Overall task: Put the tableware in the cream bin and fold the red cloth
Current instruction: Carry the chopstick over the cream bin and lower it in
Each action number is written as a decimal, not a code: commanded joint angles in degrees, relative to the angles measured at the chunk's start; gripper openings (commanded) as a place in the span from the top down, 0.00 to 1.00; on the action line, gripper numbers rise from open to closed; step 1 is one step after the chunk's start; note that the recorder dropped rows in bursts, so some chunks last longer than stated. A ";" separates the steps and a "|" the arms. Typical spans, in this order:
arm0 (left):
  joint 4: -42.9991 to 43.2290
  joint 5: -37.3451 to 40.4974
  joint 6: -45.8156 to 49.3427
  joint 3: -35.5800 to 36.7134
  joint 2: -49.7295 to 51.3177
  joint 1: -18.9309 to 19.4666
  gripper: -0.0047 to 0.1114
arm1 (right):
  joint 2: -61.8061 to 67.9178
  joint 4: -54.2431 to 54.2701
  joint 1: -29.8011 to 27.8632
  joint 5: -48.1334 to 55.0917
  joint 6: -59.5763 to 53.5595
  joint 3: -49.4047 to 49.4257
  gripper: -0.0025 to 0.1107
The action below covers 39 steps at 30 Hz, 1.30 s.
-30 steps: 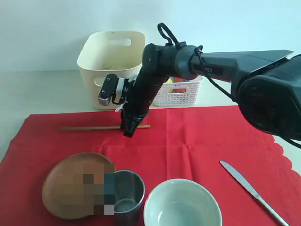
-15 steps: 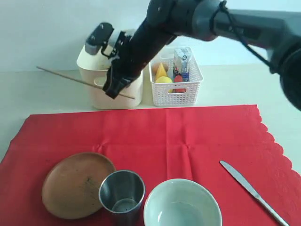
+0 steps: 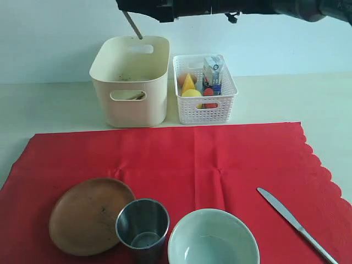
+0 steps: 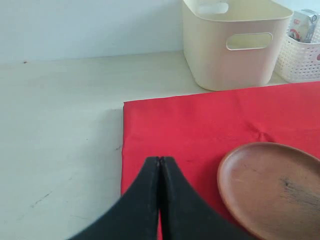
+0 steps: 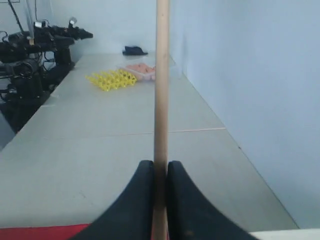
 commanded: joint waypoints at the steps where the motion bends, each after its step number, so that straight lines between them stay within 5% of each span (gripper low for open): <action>1: -0.14 -0.22 -0.10 0.16 -0.36 0.16 0.96 | 3.16 6.10 -0.82 1.73 -10.95 -0.05 0.98; 10: -0.14 -0.22 -0.10 0.16 -0.36 0.16 0.96 | 5.72 8.29 -0.95 1.73 -23.46 -0.05 0.98; 19: -0.14 -0.22 -0.10 0.16 -0.36 0.16 0.96 | 4.98 -1.29 -2.90 1.73 -13.96 -0.05 0.98; 28: -0.14 -0.22 -0.10 0.16 -0.36 0.16 0.96 | 12.22 10.70 -4.12 1.73 -16.82 0.42 0.98; 39: -0.14 -0.22 -0.10 0.16 -0.36 0.16 0.96 | 17.15 10.70 -4.12 -5.48 -19.73 0.42 0.98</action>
